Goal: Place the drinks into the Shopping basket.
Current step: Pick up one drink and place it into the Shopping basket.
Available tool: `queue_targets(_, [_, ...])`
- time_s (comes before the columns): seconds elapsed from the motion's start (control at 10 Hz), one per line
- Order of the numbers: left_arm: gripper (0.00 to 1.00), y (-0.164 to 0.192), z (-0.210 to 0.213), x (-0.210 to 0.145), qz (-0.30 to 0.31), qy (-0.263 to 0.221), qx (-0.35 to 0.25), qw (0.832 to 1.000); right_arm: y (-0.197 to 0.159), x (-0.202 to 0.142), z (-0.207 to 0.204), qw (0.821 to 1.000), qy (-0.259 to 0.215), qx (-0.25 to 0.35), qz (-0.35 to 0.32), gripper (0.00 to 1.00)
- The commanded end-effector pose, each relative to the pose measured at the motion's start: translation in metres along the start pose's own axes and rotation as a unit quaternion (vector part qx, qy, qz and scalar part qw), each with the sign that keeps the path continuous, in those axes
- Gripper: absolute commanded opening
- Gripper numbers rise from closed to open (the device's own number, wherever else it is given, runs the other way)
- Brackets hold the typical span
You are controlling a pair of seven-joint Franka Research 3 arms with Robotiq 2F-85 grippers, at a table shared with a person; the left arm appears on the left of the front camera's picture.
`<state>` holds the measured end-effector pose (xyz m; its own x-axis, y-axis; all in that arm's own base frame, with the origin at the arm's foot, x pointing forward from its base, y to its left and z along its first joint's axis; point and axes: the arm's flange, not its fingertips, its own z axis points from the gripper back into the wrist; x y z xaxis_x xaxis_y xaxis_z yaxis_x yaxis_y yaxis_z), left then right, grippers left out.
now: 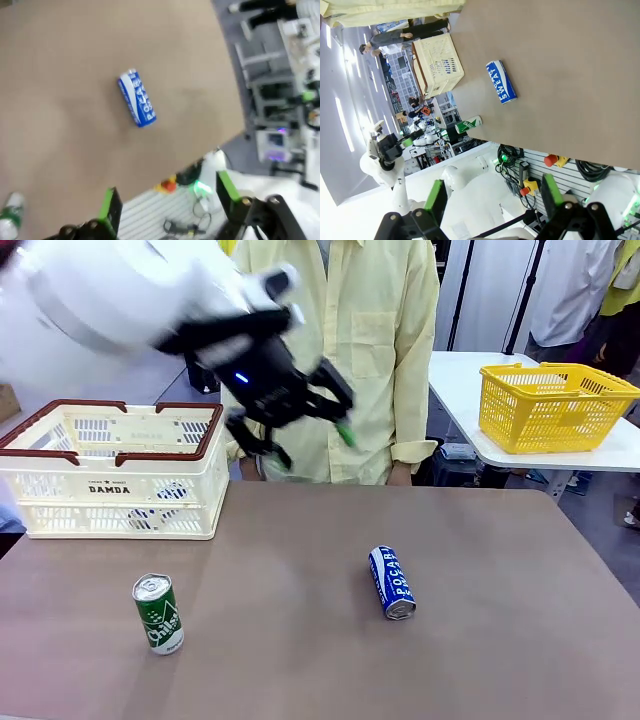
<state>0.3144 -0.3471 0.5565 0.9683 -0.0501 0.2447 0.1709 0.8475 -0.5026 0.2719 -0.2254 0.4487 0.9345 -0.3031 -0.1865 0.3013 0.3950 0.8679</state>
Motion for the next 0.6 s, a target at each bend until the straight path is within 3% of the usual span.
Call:
queue_targets(0.0, [1.00,-0.008,-0.061,-0.021,0.027,-0.057,0.052,0.997,0.001,-0.002,0.000,1.000,0.002,0.000,-0.002,1.00])
queue_targets(0.2, [1.00,-0.020,-0.100,-0.046,0.009,-0.073,0.055,0.996,0.001,-0.002,0.000,1.000,0.002,0.000,-0.002,1.00])
queue_targets(0.3, [1.00,-0.017,-0.098,-0.049,0.019,0.020,0.030,0.999,0.001,-0.002,0.000,1.000,0.002,0.000,-0.002,1.00])
queue_targets(0.4, [1.00,-0.020,-0.088,-0.055,-0.002,-0.061,0.032,0.998,0.001,-0.002,0.000,1.000,0.002,0.000,-0.002,1.00])
queue_targets(0.5, [1.00,-0.020,-0.088,-0.055,-0.002,-0.061,0.032,0.998,0.001,-0.002,0.000,1.000,0.002,0.000,-0.002,1.00])
